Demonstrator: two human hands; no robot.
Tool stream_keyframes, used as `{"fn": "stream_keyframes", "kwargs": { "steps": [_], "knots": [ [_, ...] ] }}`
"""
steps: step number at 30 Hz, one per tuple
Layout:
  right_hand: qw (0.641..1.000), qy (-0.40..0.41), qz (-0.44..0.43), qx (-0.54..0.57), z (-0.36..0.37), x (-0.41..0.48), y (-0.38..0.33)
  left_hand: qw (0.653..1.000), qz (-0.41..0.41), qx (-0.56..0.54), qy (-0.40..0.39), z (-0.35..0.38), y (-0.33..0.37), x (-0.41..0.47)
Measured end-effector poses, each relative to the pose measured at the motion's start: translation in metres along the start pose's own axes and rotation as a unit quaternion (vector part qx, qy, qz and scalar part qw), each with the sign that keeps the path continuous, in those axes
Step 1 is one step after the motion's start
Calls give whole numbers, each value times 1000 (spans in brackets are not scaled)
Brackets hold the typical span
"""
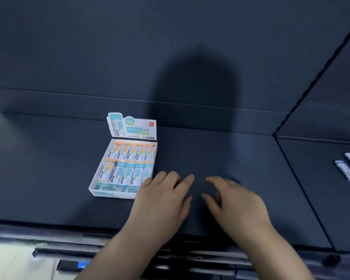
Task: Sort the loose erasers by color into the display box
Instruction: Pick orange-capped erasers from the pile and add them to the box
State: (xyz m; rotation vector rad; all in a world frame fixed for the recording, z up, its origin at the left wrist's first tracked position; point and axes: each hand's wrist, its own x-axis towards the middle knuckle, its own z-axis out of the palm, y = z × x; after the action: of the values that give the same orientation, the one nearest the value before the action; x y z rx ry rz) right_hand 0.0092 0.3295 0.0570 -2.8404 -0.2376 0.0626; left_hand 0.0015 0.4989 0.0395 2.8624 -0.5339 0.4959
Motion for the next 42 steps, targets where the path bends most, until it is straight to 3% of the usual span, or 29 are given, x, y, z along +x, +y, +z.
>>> {"fn": "stream_keyframes", "kwargs": {
  "steps": [10, 19, 25, 35, 42],
  "knots": [
    [996, 45, 68, -19, -2, -46, -1, 997, 66, -31, 2, 1, 12, 2],
    [986, 112, 119, -42, -30, -76, 50, 996, 67, -51, -18, 10, 47, -6],
    [980, 140, 134, -45, -58, -108, 126, 996, 81, -42, 17, 19, 125, 14],
    [989, 95, 91, -62, -111, -146, 272, 996, 56, -48, 55, 53, 296, 48],
    [994, 49, 88, -42, -127, -142, 317, 998, 43, -29, 42, 68, 335, 55]
  ]
}}
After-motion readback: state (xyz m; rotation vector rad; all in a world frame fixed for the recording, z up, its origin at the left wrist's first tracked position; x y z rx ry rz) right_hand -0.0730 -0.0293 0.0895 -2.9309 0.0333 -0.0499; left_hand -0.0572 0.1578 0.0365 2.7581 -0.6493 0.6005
